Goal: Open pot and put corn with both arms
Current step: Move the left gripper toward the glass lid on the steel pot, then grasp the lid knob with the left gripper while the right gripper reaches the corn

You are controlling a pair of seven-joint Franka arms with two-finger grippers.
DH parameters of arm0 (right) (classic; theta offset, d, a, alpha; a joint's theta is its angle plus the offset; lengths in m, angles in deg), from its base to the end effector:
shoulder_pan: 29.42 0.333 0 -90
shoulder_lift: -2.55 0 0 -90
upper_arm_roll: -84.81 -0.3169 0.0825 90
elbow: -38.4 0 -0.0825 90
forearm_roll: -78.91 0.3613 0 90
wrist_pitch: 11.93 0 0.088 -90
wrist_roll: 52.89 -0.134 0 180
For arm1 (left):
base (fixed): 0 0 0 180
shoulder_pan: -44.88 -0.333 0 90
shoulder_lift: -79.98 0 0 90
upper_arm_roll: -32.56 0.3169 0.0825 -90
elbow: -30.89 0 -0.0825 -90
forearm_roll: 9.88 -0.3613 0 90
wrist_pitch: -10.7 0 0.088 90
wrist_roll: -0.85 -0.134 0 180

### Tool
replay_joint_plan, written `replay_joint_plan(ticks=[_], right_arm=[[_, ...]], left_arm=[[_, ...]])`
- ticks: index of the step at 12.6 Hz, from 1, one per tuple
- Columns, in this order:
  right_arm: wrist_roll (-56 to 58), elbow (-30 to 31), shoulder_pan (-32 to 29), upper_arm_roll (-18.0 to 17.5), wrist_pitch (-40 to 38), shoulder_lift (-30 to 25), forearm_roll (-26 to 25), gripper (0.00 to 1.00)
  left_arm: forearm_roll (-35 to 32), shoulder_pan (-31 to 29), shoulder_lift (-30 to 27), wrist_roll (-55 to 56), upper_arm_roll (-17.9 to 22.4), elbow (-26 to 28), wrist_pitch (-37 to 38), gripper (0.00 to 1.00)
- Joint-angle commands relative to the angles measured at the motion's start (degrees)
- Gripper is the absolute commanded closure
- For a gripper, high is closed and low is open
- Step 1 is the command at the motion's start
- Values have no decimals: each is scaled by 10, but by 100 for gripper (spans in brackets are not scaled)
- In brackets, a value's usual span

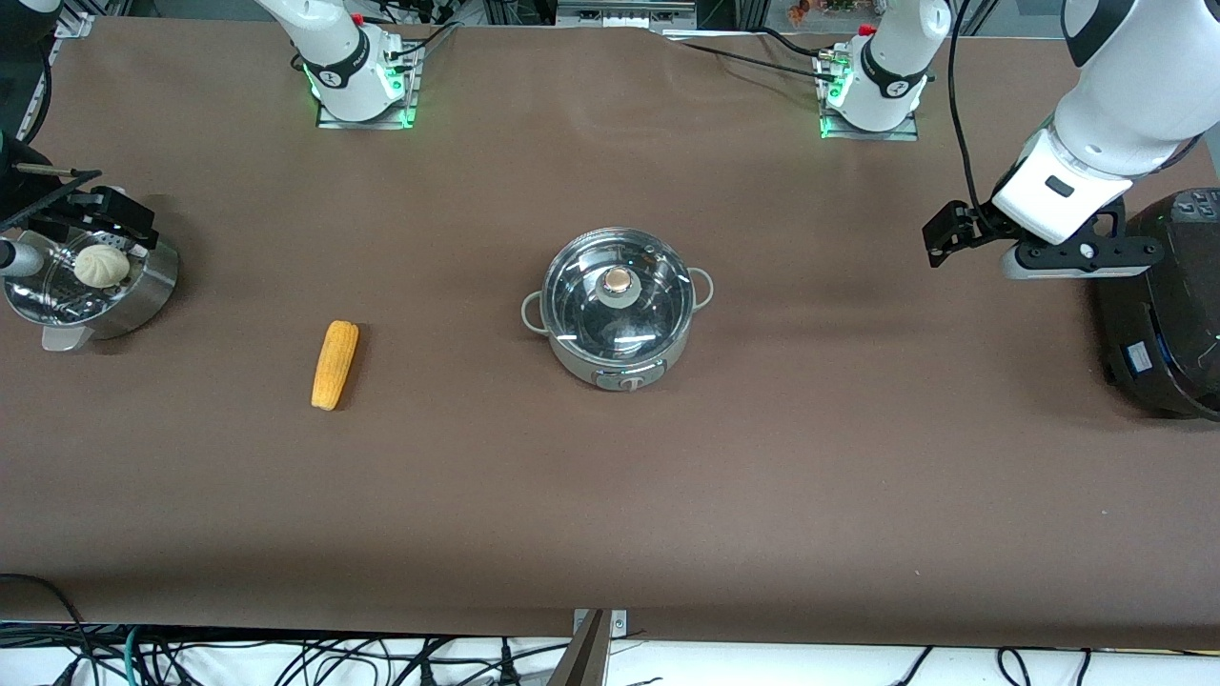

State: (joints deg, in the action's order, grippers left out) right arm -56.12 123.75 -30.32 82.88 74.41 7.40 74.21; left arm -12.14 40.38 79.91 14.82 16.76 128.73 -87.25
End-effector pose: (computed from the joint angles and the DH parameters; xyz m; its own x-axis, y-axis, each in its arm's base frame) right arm 0.5495 -0.0023 0.5839 0.9971 -0.0434 -0.0625 -0.0382 -0.9958 0.0828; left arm 0.5301 -0.1012 0.5492 0.9991 0.0410 0.0124 0.0414 -0.9984 -0.0375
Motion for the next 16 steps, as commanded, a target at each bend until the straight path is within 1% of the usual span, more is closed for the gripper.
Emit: replay_joint_plan(ticks=[1,8,9,12,13,14,16], right_arm=[[3,-16,-2,-1,-10,5,-7,0],[3,-17,-2,-1,-9,6,-7,0],[3,-16,-2,-1,-9,5,-7,0],[2,-17,-2,1,-10,5,-7,0],[0,-16,-2,1,-4,6,-5,0],[-2,-16,-2,-1,-4,20,-7,0],[19,-12,-2,-2,1,63,-3,0]], left_arm=[[-8,-2,7,-6,-2,-14,2,0],[-5,-1,7,-4,-2,-15,2,0],[-2,6,11,-6,-3,-14,2,0],[30,55,59,-8,-26,-20,1,0],[40,90,69,3,-40,-20,-4,0],[40,129,104,32,-43,-39,-9,0],[35,208,207,163,-41,-153,-14,0]])
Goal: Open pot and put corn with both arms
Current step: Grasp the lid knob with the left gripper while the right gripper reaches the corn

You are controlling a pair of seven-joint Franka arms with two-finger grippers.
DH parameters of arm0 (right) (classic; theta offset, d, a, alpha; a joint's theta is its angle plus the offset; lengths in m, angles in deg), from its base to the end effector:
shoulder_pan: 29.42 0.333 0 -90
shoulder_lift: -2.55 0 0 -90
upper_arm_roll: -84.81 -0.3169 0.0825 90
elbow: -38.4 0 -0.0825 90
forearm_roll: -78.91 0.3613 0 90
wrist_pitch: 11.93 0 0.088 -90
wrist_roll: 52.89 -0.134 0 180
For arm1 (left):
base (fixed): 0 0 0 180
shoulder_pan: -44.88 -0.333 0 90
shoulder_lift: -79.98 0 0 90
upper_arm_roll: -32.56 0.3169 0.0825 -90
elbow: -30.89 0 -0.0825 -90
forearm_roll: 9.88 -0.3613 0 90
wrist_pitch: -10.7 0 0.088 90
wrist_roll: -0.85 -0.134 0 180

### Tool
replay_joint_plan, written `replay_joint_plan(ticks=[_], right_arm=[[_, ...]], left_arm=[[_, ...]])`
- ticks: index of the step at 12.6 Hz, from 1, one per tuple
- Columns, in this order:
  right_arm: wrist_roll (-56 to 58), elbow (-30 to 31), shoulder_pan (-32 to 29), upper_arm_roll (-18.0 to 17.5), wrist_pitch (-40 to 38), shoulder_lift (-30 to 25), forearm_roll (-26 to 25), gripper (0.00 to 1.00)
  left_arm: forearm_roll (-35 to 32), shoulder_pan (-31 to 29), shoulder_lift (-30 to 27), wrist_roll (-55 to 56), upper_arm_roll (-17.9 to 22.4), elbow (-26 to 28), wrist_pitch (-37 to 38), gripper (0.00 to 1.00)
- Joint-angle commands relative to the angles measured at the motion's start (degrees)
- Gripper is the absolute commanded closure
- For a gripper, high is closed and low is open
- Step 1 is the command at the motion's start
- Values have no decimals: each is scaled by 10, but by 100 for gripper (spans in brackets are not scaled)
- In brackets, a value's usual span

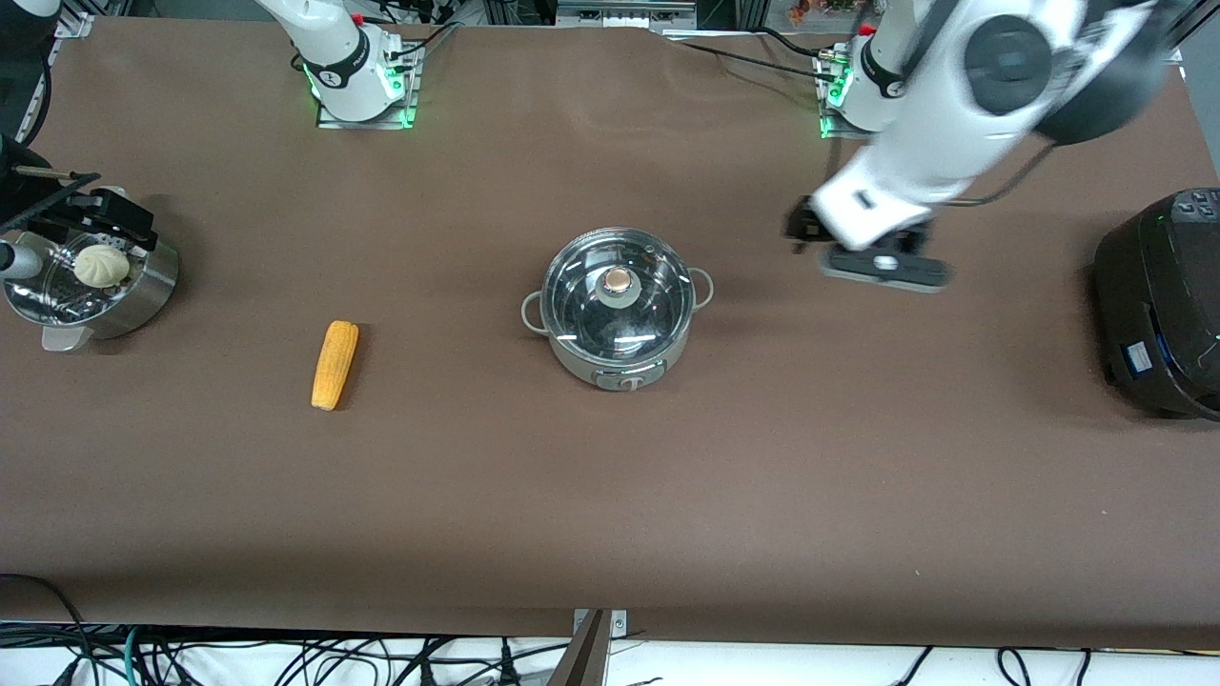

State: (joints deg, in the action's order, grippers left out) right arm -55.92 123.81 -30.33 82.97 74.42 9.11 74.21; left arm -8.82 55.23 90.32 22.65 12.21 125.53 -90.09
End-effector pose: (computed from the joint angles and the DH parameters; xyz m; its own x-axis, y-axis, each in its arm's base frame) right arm 0.5567 -0.0034 0.5669 0.9948 -0.0416 -0.0934 -0.0338 -0.9960 0.0833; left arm 0.5080 -0.2896 0.4825 0.9849 -0.1491 -0.0875 -0.1450 -0.9881 0.0515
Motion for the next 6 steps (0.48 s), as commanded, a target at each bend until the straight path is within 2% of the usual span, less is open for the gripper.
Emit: replay_joint_plan(ticks=[1,3,6], right_arm=[[27,-16,-1,-3,-4,95,16,0],[19,2,0,-3,62,142,77,0],[18,22,15,-4,187,230,87,0]], left_arm=[[-5,88,154,138,7,-176,12,0],[-52,141,236,190,9,-254,-8,0],[-103,184,286,210,9,-254,-66,0]])
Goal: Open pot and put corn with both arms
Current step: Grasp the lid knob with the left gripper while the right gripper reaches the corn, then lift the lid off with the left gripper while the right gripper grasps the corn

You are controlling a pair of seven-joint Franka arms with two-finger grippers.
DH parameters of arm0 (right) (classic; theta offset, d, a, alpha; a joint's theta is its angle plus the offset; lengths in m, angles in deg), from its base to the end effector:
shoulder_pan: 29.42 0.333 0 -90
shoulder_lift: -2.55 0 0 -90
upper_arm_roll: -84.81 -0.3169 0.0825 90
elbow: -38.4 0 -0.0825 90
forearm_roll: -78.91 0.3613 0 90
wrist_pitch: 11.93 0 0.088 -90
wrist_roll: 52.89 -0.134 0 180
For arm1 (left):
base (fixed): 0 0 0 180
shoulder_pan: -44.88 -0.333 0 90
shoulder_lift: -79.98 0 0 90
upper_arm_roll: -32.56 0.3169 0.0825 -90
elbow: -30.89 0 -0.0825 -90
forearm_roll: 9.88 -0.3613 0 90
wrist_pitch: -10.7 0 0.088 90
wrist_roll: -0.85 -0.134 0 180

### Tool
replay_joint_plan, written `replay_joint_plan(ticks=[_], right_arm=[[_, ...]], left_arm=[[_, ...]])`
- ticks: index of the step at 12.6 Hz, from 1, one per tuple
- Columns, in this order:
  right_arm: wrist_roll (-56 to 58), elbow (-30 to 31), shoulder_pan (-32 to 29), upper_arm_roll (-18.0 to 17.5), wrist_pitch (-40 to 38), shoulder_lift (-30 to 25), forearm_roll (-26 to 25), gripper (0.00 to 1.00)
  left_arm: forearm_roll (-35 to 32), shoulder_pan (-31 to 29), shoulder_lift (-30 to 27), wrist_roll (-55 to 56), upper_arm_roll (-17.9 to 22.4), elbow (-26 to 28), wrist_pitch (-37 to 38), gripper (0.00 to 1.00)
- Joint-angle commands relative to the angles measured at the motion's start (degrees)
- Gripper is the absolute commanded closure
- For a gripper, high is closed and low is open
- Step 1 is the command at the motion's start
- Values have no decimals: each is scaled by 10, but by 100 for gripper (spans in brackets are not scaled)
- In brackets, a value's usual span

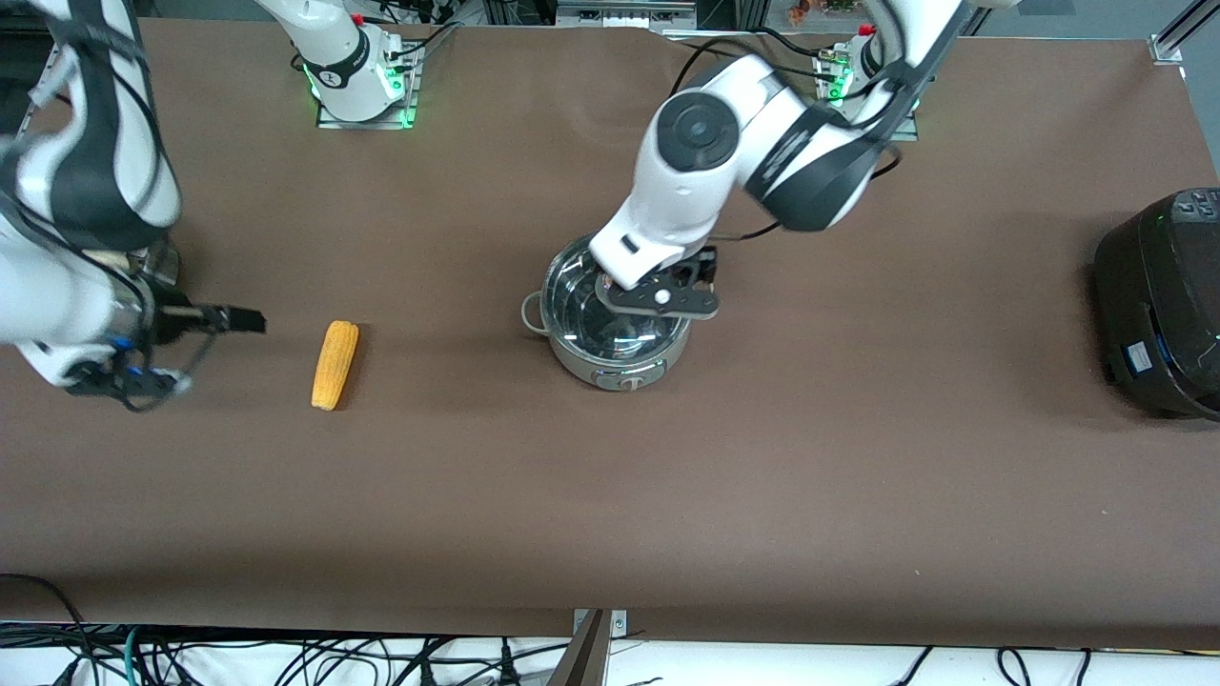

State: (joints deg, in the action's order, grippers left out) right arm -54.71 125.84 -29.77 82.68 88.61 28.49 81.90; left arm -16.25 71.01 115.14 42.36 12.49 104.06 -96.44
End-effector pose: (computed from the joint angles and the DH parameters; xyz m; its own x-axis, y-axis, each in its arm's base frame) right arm 0.6329 0.0228 0.3644 0.9745 -0.0110 -0.2242 -0.0244 -0.9981 -0.0570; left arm 0.5318 -0.4600 0.3911 0.9972 -0.0551 -0.0514 -0.0510 -0.9957 0.0777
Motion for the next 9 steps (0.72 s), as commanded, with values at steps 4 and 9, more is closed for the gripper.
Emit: replay_joint_plan(ticks=[4,9], right_arm=[[4,74,17,-2,211,100,11,0],[9,127,19,-1,253,101,11,0]], left_arm=[[-60,46,49,8,3,-21,3,0],[-59,51,47,-10,1,7,12,16]])
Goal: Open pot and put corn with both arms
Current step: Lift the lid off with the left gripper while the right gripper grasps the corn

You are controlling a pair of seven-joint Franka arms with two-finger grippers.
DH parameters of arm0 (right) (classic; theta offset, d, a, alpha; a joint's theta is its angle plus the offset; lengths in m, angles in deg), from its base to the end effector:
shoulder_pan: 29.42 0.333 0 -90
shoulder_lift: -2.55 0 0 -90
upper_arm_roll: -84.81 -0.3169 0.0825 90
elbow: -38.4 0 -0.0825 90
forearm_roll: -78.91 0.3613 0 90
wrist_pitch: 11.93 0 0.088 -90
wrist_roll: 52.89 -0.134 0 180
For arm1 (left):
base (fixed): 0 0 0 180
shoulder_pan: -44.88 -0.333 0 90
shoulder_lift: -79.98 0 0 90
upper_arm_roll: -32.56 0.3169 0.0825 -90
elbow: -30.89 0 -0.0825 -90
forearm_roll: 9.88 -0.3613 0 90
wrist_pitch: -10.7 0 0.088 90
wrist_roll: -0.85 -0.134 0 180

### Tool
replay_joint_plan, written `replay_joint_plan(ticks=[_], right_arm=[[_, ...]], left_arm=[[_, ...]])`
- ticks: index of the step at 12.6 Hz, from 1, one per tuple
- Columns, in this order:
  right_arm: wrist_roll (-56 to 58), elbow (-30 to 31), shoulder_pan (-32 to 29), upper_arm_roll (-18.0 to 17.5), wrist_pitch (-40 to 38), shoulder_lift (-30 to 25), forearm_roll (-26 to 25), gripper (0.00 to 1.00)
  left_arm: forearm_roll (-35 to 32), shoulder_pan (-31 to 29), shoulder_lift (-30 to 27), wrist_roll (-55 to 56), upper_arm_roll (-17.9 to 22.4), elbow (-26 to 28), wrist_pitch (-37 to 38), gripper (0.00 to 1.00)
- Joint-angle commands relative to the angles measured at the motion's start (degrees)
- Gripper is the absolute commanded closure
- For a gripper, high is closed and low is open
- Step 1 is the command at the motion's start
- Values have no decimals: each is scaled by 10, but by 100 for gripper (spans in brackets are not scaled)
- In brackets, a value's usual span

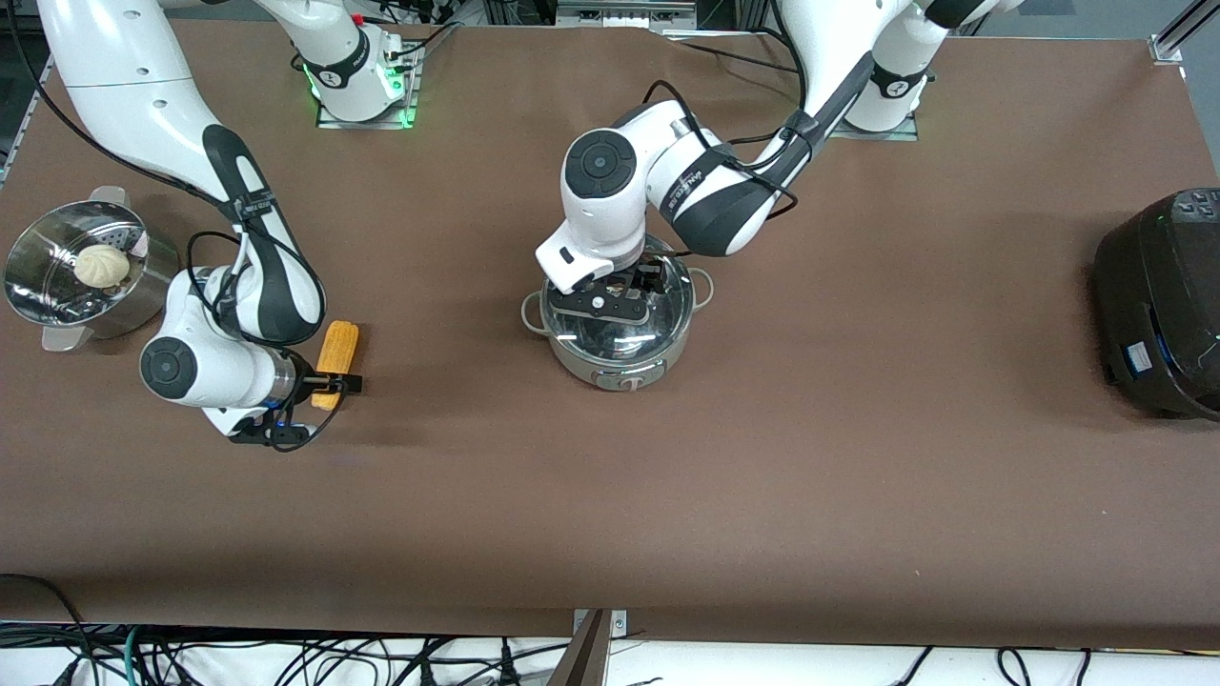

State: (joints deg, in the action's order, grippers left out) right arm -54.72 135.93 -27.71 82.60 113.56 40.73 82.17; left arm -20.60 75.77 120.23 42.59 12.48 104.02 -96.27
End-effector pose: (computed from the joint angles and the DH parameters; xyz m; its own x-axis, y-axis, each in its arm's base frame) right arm 0.6335 0.0451 0.1830 0.9836 -0.0015 -0.1804 -0.0121 -0.9983 -0.0578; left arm 0.4996 -0.4986 0.3300 0.9847 -0.1515 -0.0863 -0.1530 -0.9882 -0.0108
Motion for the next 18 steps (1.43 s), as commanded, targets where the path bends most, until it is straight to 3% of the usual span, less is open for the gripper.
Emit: replay_joint_plan(ticks=[1,2,3,4,6,9,11,13,14,15,16,18], right_arm=[[13,29,-1,0,3,-21,9,0],[16,37,-2,0,-4,-25,9,0],[17,39,-3,1,-24,-29,9,0],[16,38,-4,3,-49,-37,9,0],[16,39,-6,5,-88,-44,9,0],[16,40,-7,6,-99,-43,10,3],[16,47,-10,6,-90,-38,10,4],[16,57,-11,6,-77,-39,10,5],[16,62,-11,6,-70,-38,10,15],[16,67,-10,6,-60,-37,10,38],[16,73,-10,6,-49,-37,10,65],[15,74,-10,5,-48,-40,10,100]], left_arm=[[-16,1,-4,-43,2,7,12,44],[-13,-2,-6,-60,1,6,13,67],[-11,-3,-8,-61,1,6,18,85],[-7,-3,-9,-58,0,1,27,94],[22,-13,-25,-58,4,-22,74,94],[52,-89,-54,-65,-3,-105,205,94],[40,-140,-100,-102,7,-104,279,92],[36,-226,-117,-279,9,-66,296,92],[26,-265,-111,-340,8,-52,294,92],[22,-303,-102,-379,8,-25,264,91],[13,-335,-105,-410,8,30,207,90],[-10,-379,-112,-451,7,170,56,88]])
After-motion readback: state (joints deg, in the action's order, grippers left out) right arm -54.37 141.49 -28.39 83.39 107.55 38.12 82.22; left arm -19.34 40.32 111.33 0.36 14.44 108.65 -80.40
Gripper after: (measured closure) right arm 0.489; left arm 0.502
